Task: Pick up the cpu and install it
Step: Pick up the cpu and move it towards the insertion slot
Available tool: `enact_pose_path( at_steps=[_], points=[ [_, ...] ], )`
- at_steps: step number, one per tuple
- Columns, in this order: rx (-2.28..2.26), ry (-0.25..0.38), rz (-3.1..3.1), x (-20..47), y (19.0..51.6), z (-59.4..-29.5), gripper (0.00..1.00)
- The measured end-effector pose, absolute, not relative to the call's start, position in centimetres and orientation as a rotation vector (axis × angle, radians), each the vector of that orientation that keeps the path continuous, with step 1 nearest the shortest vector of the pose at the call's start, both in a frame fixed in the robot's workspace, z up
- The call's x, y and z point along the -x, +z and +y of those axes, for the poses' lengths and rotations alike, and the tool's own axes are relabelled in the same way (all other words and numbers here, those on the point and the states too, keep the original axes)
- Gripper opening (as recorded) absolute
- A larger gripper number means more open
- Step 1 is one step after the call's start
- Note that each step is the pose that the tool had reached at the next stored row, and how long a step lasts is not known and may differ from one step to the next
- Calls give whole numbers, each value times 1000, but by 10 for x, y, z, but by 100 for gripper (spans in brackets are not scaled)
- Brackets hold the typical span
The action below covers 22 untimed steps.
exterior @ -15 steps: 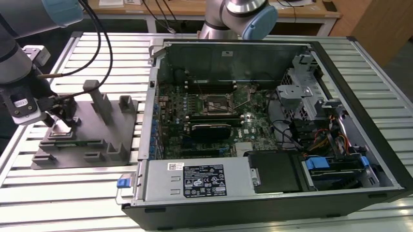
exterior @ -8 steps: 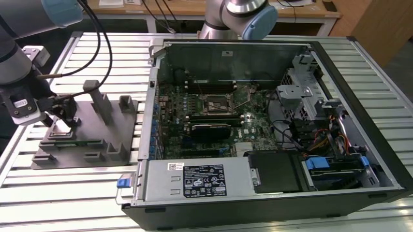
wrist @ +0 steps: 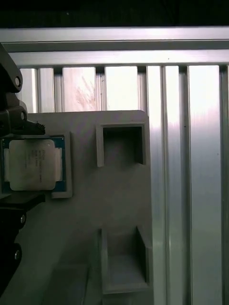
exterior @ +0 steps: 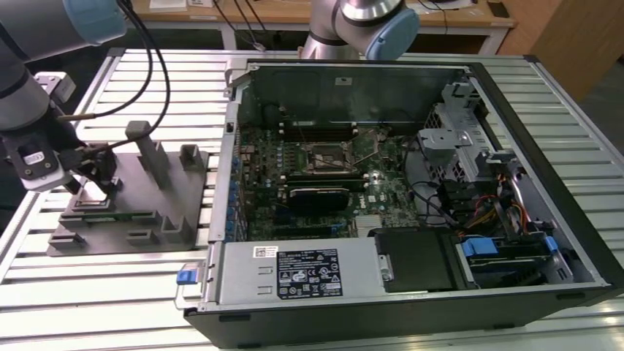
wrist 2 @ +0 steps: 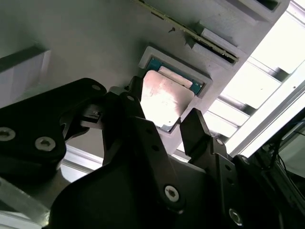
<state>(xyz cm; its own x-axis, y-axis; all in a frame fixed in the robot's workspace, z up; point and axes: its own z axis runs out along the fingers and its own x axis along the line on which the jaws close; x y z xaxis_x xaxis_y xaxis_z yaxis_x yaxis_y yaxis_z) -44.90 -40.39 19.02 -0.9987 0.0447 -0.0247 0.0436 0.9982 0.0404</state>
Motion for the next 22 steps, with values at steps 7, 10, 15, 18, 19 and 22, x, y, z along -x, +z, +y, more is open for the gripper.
enact_pose_path(
  at_steps=[7,10,15,18,19,22],
  points=[
    [-48,63,3114,449,189,-404,59],
    [-40,63,3114,448,189,-404,59],
    [-36,63,3114,447,188,-404,59],
    [-36,63,3114,448,187,-404,59],
    [-36,63,3114,448,187,-405,59],
    [-37,63,3114,448,187,-405,59]
  ],
)
